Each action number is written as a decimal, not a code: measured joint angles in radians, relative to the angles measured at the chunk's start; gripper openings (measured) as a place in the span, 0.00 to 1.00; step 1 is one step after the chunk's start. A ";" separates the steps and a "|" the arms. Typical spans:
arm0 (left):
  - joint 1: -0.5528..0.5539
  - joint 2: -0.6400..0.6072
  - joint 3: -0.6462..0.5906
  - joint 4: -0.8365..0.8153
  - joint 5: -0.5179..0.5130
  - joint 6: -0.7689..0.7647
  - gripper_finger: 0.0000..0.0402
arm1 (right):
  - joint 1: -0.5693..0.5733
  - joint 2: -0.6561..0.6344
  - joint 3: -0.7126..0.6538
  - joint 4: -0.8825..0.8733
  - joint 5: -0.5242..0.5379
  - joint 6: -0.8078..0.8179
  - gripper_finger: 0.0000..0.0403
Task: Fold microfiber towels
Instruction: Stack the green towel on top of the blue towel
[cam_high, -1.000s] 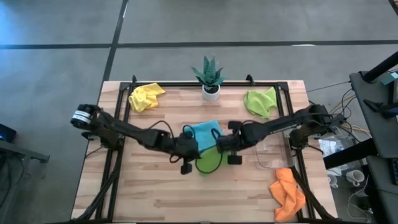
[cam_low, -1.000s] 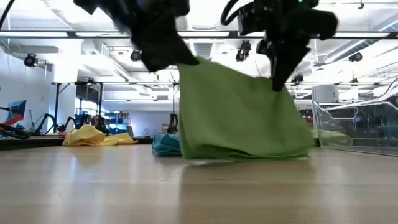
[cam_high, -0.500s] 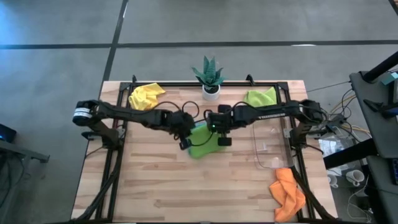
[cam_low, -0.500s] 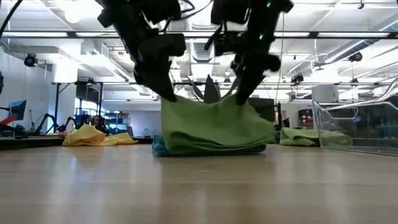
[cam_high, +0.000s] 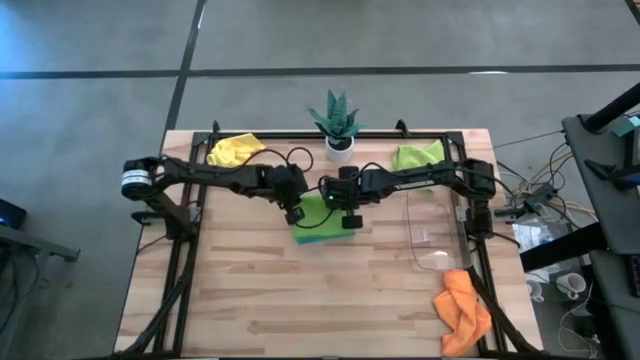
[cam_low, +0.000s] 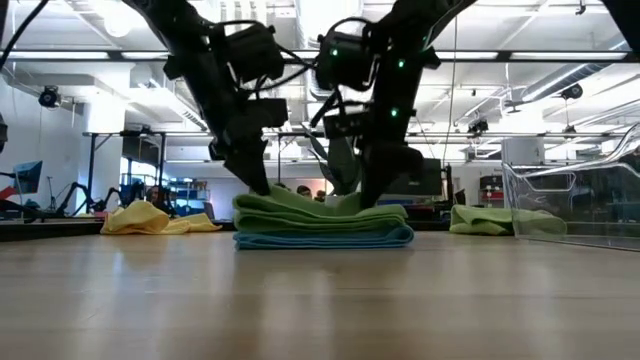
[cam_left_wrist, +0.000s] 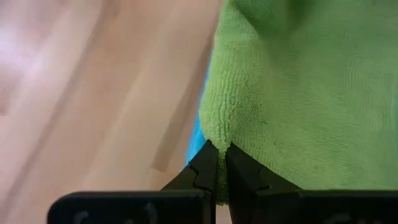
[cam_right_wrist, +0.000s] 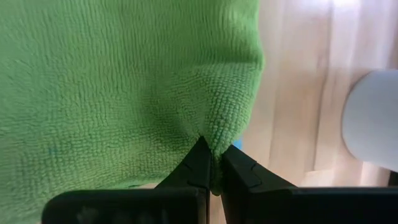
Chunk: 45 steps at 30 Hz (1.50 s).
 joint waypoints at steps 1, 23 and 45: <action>-0.001 0.006 -0.009 0.020 0.018 0.000 0.00 | 0.000 0.006 0.000 -0.003 0.000 -0.006 0.02; -0.003 -0.015 0.018 -0.125 -0.032 0.018 0.38 | 0.016 -0.084 0.000 -0.133 0.043 0.034 0.34; -0.477 -0.150 -0.434 0.554 -0.121 -0.082 0.43 | 0.284 -0.061 -0.153 0.356 -0.210 0.122 0.34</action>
